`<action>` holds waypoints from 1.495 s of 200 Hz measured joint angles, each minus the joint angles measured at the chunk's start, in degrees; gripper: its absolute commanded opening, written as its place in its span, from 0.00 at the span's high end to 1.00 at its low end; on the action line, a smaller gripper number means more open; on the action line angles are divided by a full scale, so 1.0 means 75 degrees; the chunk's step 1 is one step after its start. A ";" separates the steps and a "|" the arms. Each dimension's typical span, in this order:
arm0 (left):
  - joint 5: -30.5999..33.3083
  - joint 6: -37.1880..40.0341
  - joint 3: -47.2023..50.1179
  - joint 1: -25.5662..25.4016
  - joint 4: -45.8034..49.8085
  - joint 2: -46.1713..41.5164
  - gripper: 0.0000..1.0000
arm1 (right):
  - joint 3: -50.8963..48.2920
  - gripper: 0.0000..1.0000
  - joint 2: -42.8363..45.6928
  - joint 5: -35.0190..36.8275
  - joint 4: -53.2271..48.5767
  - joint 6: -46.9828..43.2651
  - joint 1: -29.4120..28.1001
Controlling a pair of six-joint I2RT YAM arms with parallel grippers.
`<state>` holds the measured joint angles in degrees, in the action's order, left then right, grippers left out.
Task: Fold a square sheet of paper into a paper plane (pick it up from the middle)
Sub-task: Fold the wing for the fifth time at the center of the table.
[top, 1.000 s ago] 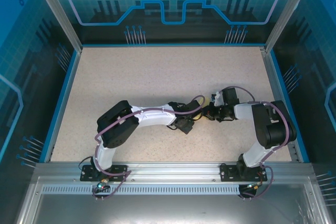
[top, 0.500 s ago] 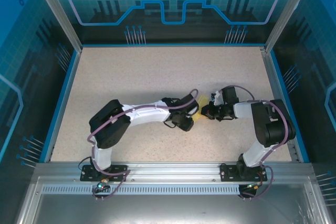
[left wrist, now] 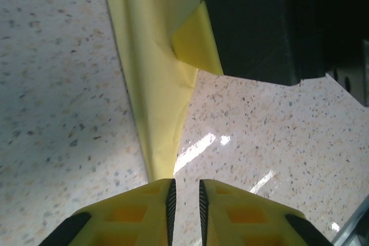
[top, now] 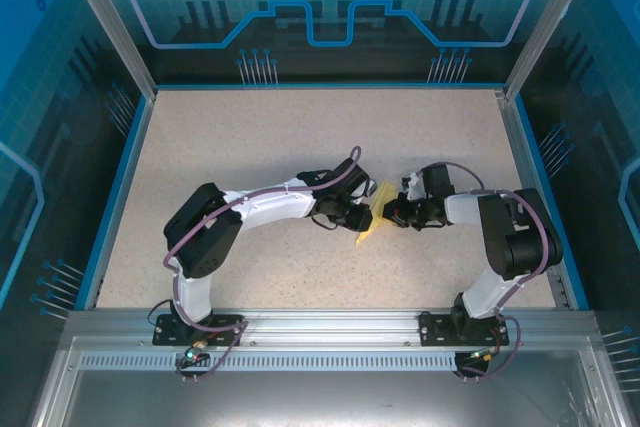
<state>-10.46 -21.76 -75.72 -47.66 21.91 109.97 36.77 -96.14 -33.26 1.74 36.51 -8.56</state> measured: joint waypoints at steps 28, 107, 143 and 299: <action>-0.0134 -0.0114 -0.0012 0.0000 -0.0149 0.0341 0.83 | 0.0000 1.00 0.0000 0.0000 0.0000 0.0000 0.0000; -0.0207 -0.0117 -0.0044 0.0000 -0.0251 0.0688 0.83 | 0.0000 1.00 0.0000 0.0000 0.0000 0.0009 0.0000; -0.0332 -0.0117 -0.0044 0.0000 -0.0399 0.0731 0.83 | -0.0003 0.98 -0.0015 0.0000 0.0032 0.0073 0.0000; -0.0391 -0.0254 -0.0026 0.0003 -0.0662 0.0976 0.83 | -0.0274 0.82 0.0227 -0.0079 0.0475 0.0580 0.0035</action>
<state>-13.39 -23.66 -75.92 -47.64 16.95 117.30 34.72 -94.43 -33.85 5.30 40.86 -8.29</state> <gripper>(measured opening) 0.174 0.175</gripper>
